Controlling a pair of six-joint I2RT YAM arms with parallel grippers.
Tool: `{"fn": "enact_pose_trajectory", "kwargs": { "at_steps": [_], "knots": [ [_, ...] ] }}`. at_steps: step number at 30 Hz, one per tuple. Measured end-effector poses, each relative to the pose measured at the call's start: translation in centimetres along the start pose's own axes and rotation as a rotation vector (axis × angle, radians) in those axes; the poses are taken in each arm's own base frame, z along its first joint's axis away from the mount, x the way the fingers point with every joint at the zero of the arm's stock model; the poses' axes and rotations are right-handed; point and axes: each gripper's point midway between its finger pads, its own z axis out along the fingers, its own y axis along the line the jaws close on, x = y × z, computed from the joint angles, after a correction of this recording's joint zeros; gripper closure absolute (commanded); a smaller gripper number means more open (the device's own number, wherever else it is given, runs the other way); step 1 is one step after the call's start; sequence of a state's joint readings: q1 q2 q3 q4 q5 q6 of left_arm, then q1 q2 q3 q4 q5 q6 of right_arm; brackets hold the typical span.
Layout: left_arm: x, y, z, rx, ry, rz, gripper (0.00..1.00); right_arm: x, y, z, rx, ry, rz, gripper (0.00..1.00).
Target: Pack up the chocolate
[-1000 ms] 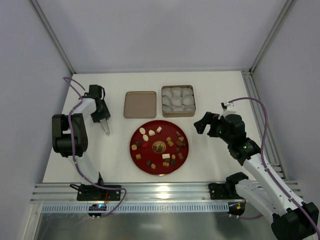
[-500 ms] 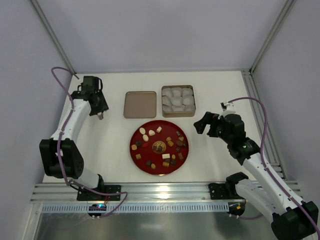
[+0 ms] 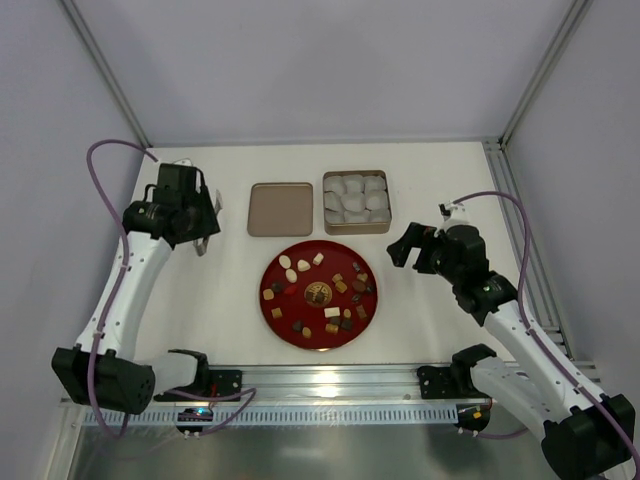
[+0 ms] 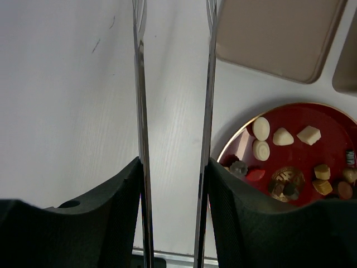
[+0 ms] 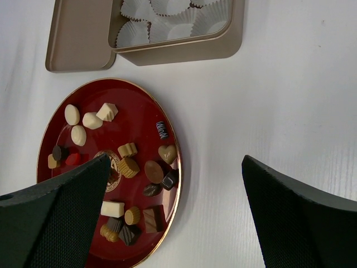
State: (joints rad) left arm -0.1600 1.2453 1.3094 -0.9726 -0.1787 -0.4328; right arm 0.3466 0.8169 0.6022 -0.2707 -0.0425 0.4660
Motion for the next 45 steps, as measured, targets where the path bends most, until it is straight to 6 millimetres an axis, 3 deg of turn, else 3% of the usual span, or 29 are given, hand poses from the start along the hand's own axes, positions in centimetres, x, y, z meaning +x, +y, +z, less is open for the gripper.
{"fn": "enact_pose_trajectory", "kwargs": {
  "at_steps": [5,17,23,40,45],
  "knots": [
    [1.3,-0.5,-3.1,0.067,-0.024,0.022,0.53,-0.1,0.0,0.1,0.005,0.001,0.001,0.0],
    [5.7,-2.6,-6.1,0.191,0.028,0.13,0.56,-0.2,-0.2,0.0,0.02,0.002,0.001,0.0],
    [8.2,-4.1,-6.6,0.255,0.079,0.188,0.57,0.2,-0.6,-0.1,0.034,0.016,0.002,0.0],
    [16.2,-12.3,-7.7,0.424,0.229,0.494,0.57,0.2,-1.2,-0.8,0.065,0.004,0.005,0.0],
    [17.9,-13.8,-7.3,0.431,0.263,0.534,0.57,0.3,-1.3,-1.1,0.068,0.003,0.008,0.0]
  ]
}}
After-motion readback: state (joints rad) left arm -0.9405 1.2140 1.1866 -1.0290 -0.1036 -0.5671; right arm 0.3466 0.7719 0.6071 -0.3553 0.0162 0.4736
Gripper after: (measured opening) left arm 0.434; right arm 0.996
